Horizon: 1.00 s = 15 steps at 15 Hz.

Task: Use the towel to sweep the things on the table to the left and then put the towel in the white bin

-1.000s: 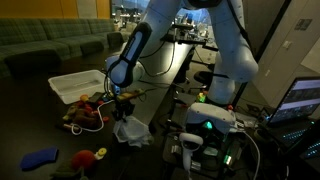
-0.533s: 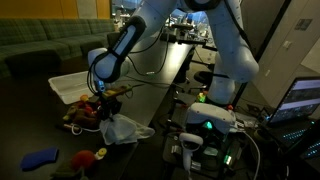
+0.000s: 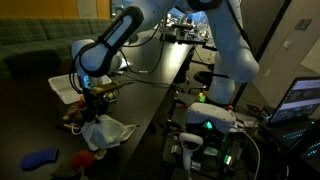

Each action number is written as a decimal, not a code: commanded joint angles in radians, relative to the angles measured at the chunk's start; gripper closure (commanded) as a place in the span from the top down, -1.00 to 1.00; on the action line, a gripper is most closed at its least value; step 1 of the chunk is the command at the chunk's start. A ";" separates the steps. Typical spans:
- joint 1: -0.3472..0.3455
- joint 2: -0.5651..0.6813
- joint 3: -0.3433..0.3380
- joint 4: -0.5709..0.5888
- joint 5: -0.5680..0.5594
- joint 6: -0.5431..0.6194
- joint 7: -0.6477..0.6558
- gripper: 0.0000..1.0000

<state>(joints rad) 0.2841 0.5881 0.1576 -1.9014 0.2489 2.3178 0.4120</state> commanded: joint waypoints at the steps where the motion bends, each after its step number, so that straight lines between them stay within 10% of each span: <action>1: -0.014 -0.114 0.034 -0.041 0.019 -0.020 -0.068 -0.82; 15: -0.187 -0.598 -0.028 -0.421 0.245 0.094 -0.237 -0.82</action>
<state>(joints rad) 0.1383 0.1177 0.1641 -2.1854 0.4321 2.3531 0.2169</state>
